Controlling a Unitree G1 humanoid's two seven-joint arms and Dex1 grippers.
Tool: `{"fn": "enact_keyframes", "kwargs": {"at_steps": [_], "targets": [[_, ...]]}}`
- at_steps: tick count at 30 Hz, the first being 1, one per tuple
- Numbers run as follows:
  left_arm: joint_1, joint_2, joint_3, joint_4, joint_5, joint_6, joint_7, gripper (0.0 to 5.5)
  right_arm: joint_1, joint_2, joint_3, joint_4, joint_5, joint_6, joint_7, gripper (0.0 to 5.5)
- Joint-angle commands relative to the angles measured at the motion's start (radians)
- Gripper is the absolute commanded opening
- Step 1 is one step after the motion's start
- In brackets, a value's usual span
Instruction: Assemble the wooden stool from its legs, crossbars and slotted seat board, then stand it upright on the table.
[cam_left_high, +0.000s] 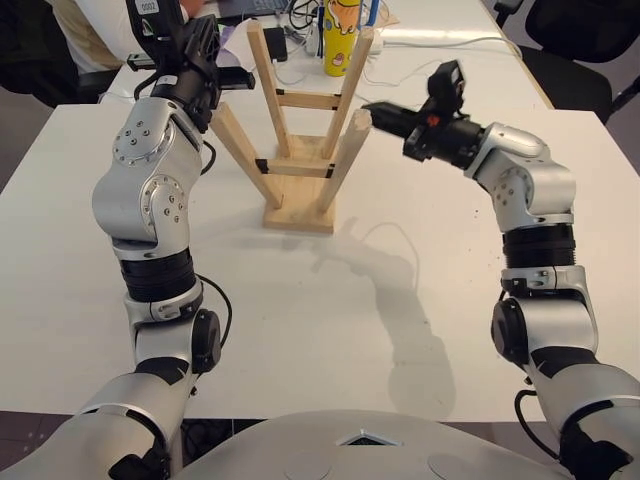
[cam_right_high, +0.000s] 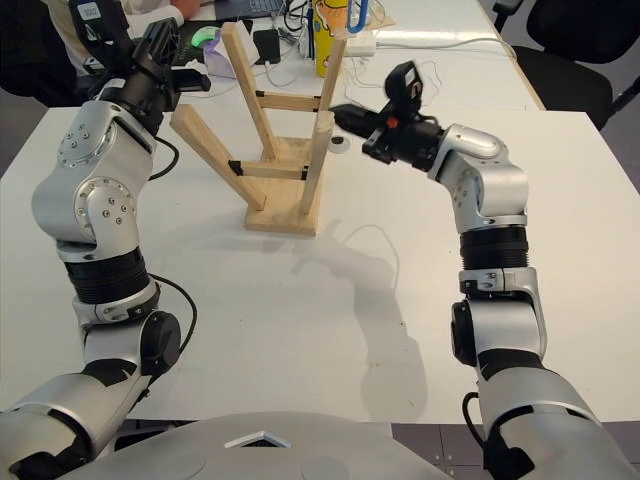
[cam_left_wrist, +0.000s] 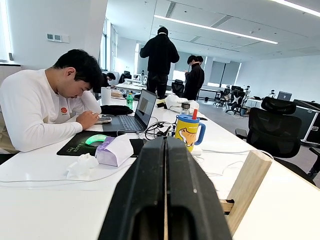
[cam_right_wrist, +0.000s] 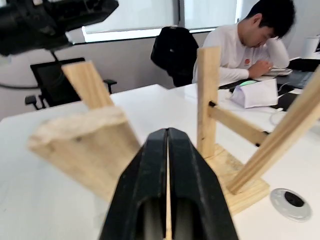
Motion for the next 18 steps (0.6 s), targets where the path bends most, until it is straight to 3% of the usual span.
{"fn": "enact_keyframes", "kwargs": {"at_steps": [1, 6, 12, 15, 18], "targets": [[0.007, 0.000, 0.022, -0.032, -0.011, 0.013, 0.015, 0.00, 0.071, -0.063, 0.081, -0.375, 0.160, 0.187, 0.144, 0.03], [-0.034, 0.022, 0.088, -0.056, -0.020, -0.021, 0.042, 0.00, 0.054, -0.008, 0.029, -0.587, 0.338, 0.334, 0.055, 0.03], [-0.046, 0.106, 0.167, -0.052, -0.021, -0.059, 0.035, 0.00, -0.023, 0.005, -0.004, -0.204, 0.006, 0.099, -0.311, 0.03], [-0.020, 0.168, 0.198, -0.030, -0.002, -0.063, 0.028, 0.00, -0.071, 0.042, -0.121, -0.092, 0.024, 0.053, -0.418, 0.03], [0.085, 0.285, 0.152, 0.021, 0.061, 0.031, -0.016, 0.00, -0.064, 0.057, -0.131, -0.069, -0.003, 0.020, -0.460, 0.03]]}}
